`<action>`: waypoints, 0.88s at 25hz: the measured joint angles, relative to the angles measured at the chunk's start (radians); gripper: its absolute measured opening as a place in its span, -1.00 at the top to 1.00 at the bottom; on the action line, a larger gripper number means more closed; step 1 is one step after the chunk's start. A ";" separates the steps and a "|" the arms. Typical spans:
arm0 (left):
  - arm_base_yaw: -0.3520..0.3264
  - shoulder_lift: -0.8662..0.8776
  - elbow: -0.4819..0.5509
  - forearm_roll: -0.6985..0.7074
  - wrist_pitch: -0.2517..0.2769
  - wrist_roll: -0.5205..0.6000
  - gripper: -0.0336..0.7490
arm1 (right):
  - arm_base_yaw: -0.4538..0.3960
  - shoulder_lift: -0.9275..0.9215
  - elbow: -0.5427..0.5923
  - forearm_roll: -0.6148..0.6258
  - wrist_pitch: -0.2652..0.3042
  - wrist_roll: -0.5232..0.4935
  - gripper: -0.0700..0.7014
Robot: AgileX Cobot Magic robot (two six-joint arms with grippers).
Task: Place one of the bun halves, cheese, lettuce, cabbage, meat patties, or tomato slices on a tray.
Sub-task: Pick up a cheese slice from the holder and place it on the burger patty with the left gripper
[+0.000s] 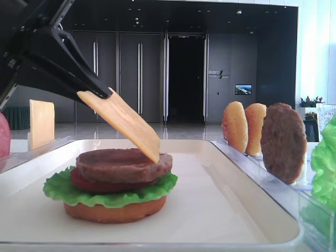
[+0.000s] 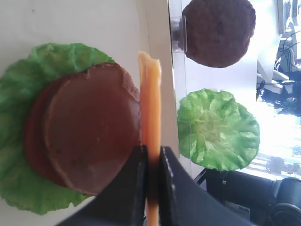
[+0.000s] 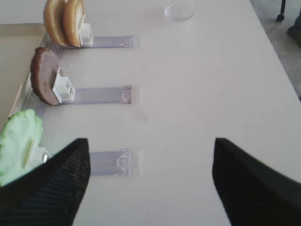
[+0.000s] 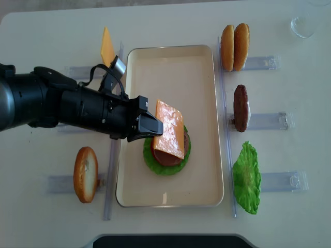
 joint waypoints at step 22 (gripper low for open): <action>0.000 0.061 0.000 -0.043 0.013 0.019 0.83 | 0.000 0.000 0.000 0.000 0.000 0.000 -0.52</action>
